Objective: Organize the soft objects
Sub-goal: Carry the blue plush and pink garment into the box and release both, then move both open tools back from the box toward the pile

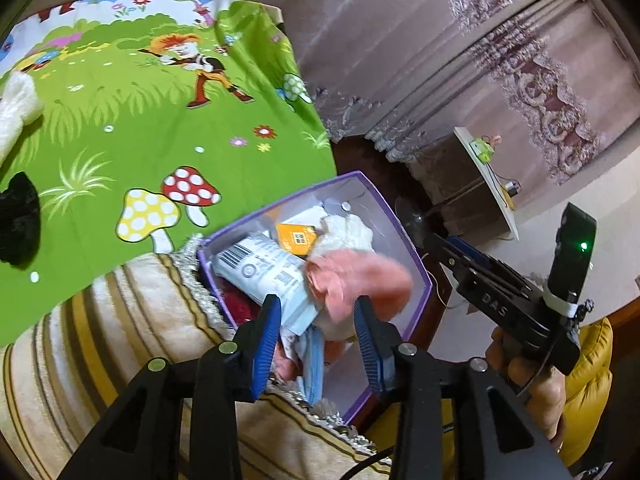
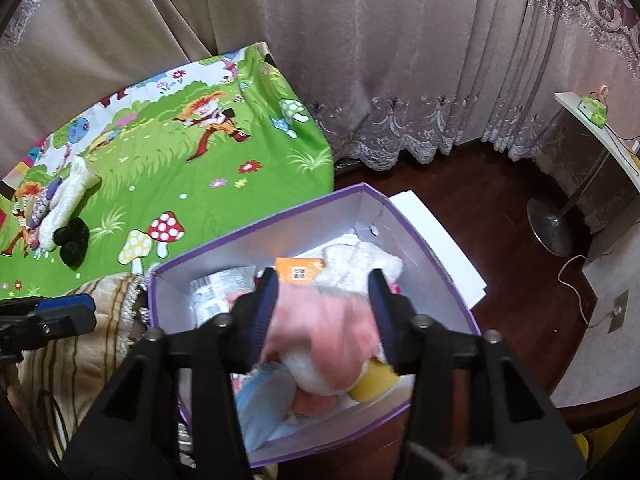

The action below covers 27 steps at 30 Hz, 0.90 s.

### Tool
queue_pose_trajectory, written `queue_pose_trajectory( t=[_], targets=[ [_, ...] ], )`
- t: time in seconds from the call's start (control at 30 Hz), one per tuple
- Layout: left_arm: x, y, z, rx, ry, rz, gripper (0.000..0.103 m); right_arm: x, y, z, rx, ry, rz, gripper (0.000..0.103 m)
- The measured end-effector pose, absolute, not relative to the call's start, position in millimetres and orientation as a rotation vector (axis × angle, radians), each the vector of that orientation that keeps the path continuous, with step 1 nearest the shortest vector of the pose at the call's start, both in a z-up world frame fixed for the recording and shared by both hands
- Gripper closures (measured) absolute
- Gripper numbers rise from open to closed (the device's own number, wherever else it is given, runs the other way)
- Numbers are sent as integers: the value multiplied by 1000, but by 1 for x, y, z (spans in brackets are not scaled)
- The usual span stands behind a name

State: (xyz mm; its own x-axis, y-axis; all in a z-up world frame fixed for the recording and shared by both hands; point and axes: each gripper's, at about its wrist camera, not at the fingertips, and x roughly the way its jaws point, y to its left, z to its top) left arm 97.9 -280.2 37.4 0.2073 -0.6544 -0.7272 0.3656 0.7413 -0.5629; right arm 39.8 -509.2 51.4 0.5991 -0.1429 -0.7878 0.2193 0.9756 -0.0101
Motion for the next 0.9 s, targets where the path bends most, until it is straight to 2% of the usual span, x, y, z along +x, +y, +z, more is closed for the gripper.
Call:
queue_pose_trajectory(
  t=[0.37, 0.9],
  targets=[
    [113, -233, 35, -360, 1134, -629, 54, 52, -484, 53, 90, 915, -146, 35],
    [129, -146, 16, -471, 1122, -460, 51, 80, -421, 51, 49, 936, 4, 25]
  ],
)
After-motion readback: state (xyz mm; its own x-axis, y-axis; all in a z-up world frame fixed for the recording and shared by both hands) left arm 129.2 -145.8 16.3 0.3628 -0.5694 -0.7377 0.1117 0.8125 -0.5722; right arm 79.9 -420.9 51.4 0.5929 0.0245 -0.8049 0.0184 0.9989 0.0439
